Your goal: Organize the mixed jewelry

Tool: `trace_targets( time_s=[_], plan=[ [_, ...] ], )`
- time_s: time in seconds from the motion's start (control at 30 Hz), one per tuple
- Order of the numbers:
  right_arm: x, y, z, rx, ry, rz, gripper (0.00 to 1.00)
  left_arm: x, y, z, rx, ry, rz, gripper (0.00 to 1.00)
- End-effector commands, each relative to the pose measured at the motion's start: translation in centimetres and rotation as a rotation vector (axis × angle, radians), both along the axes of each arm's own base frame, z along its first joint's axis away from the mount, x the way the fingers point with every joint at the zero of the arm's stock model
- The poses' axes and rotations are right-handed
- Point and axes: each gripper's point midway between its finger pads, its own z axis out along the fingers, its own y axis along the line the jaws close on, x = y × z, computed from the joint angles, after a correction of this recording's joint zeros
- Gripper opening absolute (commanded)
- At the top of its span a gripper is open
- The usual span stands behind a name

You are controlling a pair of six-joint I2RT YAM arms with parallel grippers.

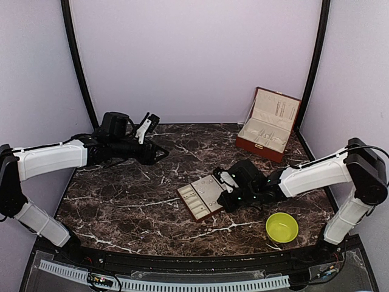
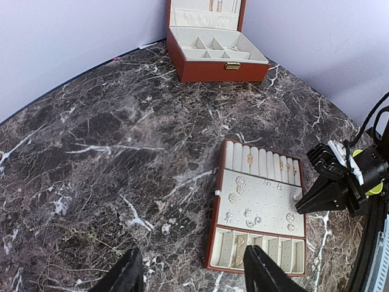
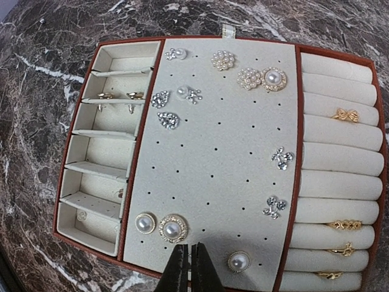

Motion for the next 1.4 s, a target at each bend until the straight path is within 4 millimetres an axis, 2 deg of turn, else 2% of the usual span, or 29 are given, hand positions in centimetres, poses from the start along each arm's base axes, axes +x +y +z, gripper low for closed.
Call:
trace_targets(
  time_s=[0.0, 0.33, 0.5, 0.57, 0.6, 0.63, 0.73, 0.9, 1.13, 1.37],
  plan=[
    [-0.2, -0.3, -0.1, -0.01, -0.003, -0.015, 0.05, -0.1, 0.6, 0.9, -0.006, -0.023, 0.022, 0.59],
    [1.6, 1.1, 5.7, 0.115, -0.097, -0.052, 0.16, 0.4, 1.8, 0.3, -0.029, 0.006, 0.084, 0.59],
    [2.9, 0.0, 7.2, 0.179, -0.13, -0.093, 0.19, 0.4, 3.8, -1.1, -0.053, 0.088, 0.183, 0.59],
    [3.4, -0.6, 7.4, 0.21, -0.128, -0.108, 0.19, 0.1, 5.4, -2.1, -0.073, 0.137, 0.242, 0.59],
    [3.7, -1.0, 7.5, 0.224, -0.13, -0.117, 0.2, -0.1, 6.5, -3.3, -0.082, 0.186, 0.289, 0.59],
    [4.0, -1.4, 7.6, 0.234, -0.132, -0.125, 0.2, -0.2, 7.2, -3.4, -0.094, 0.198, 0.311, 0.59],
    [4.5, -2.2, 7.8, 0.256, -0.145, -0.143, 0.2, -0.9, 10.0, -6.1, -0.107, 0.308, 0.42, 0.59],
    [4.7, -2.8, 7.8, 0.285, -0.141, -0.148, 0.2, -2.1, 13.2, -9.8, -0.057, 0.436, 0.529, 0.55],
    [4.8, -3.6, 7.2, 0.297, -0.134, -0.173, 0.2, -3.1, 15.5, -13.2, 0.11, 0.525, 0.591, 0.45],
    [4.9, -3.6, 6.8, 0.302, -0.125, -0.177, 0.2, -4.1, 16.0, -15.5, 0.176, 0.598, 0.594, 0.4]
  ],
)
